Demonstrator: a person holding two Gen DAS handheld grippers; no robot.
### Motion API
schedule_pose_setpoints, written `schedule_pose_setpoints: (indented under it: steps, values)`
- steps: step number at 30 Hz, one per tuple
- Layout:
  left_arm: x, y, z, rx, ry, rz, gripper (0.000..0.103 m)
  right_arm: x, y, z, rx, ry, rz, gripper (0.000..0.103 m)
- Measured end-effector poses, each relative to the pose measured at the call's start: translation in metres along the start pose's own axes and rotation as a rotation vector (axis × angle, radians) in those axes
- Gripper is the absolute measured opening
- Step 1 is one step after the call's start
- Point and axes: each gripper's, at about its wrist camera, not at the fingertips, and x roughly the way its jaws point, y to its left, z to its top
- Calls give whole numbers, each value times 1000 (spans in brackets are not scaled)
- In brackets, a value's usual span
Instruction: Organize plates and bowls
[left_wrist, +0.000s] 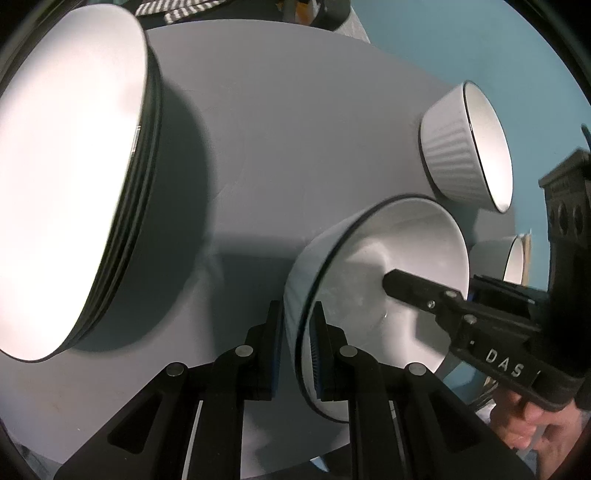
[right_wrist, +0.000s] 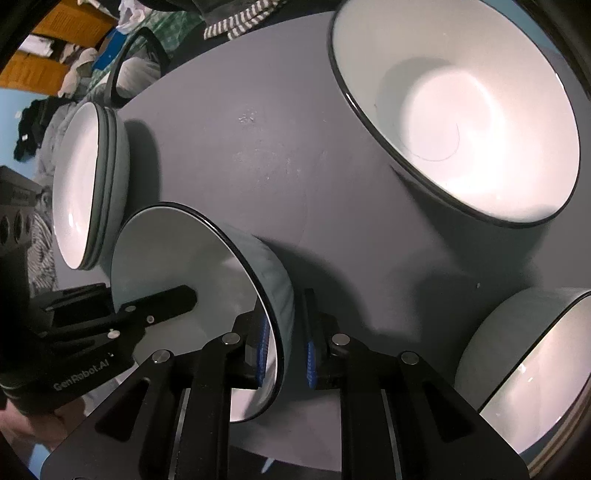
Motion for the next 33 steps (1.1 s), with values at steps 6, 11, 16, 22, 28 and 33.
schedule_pose_setpoints:
  steps: [6, 11, 16, 22, 28, 33]
  values:
    - [-4, -4, -2, 23, -7, 14, 13, -3, 1, -5, -2, 3, -4, 9]
    - [-5, -6, -6, 24, 4, 23, 13, -1, 9, -7, -11, 15, -12, 9]
    - [-7, -8, -14, 28, 3, 24, 13, -3, 10, -16, -7, 19, 0, 9]
    - [-20, -8, -21, 16, -8, 19, 13, -10, 18, -21, -2, 19, -4, 9]
    - [-38, 3, -34, 9, -39, 22, 13, -14, 39, -14, -21, 14, -9, 9]
    - [-55, 13, -38, -24, -81, 14, 13, -19, 67, -5, -64, 4, -16, 9]
